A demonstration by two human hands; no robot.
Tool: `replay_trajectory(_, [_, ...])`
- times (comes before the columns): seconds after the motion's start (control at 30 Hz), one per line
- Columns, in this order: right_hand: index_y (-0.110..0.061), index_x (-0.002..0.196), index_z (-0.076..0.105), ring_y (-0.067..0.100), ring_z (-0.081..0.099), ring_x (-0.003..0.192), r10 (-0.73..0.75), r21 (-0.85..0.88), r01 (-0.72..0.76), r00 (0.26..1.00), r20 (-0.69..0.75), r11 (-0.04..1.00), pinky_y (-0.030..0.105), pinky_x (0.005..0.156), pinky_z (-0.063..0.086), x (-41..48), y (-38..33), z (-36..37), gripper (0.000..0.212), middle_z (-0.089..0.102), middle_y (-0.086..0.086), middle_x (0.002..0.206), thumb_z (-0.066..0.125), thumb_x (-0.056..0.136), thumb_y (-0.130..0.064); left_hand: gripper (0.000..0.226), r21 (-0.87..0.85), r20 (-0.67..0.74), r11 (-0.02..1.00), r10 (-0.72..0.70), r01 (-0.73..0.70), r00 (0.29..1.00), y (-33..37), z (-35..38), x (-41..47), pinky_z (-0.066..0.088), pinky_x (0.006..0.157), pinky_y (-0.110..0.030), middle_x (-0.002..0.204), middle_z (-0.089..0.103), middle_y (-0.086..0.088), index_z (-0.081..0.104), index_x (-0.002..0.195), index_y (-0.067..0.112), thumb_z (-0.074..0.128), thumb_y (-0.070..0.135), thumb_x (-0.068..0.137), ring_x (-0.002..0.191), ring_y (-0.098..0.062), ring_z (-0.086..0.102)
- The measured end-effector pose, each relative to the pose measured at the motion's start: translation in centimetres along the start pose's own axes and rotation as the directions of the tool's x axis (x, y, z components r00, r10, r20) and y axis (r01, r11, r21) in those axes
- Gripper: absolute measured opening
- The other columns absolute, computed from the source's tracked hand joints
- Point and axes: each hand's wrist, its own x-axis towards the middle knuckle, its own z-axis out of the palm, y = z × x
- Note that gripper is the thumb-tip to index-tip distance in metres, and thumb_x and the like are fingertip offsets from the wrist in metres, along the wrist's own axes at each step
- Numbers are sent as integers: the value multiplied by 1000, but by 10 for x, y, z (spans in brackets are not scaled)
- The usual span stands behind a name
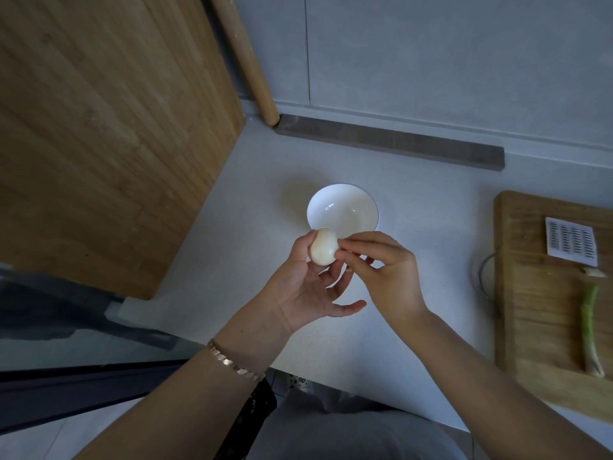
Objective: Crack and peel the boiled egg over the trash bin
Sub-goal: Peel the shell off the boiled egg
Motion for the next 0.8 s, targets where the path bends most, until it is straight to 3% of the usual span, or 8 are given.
replay_trajectory(0.2, [-15, 86, 67, -10, 59, 70, 137, -67, -137, 991, -2, 988, 2, 64, 44, 7, 6, -6, 9, 63, -13, 76, 59, 85, -11, 41, -40, -12, 999, 8, -9, 1000, 1, -8, -2, 46, 86, -58, 66, 65, 1, 71, 82, 9, 58, 48, 80, 91, -20, 60])
replay_trajectory(0.3, [-14, 95, 68, -6, 61, 69, 212, -163, -188, 965, 152, 969, 0, 64, 44, 7, 11, -5, 13, 63, -10, 83, 59, 85, -15, 40, -34, -61, 998, 44, -46, 997, 1, -15, -3, 47, 86, -56, 68, 66, 0, 67, 87, 9, 58, 47, 82, 91, -20, 63])
replay_trajectory(0.4, [-21, 99, 68, -2, 60, 76, 246, -290, -156, 920, 306, 944, 0, 65, 43, 4, 14, 2, 21, 62, -14, 87, 68, 78, -26, 39, 32, -109, 994, 104, -102, 989, 0, -20, -6, 47, 87, -52, 77, 65, 0, 65, 88, 9, 55, 47, 84, 88, -18, 61])
replay_trajectory(0.6, [-14, 92, 72, -3, 56, 66, 221, -366, -48, 866, 448, 929, -5, 64, 37, 8, 14, 20, 16, 62, -9, 78, 68, 79, -22, 40, 121, -217, 969, 235, -213, 947, -7, -36, -19, 50, 85, -46, 89, 63, -2, 59, 105, 9, 53, 44, 87, 89, -17, 65])
replay_trajectory(0.73, [-11, 85, 72, -1, 61, 54, 300, -295, -139, 727, 618, 945, 7, 57, 47, 8, 13, 40, 10, 66, -6, 65, 65, 81, -17, 39, 155, -315, 944, 326, -291, 891, -12, -62, -34, 50, 90, -46, 91, 65, -4, 57, 106, 9, 53, 42, 88, 87, -21, 70])
replay_trajectory(0.8, [-13, 79, 69, -2, 60, 51, 309, -277, -166, 713, 629, 946, 14, 56, 48, 5, 13, 51, 6, 66, -1, 66, 64, 81, -13, 33, 225, -373, 923, 377, -312, 848, -17, -79, -45, 50, 94, -45, 93, 66, -3, 58, 102, 11, 54, 40, 88, 91, -21, 71])
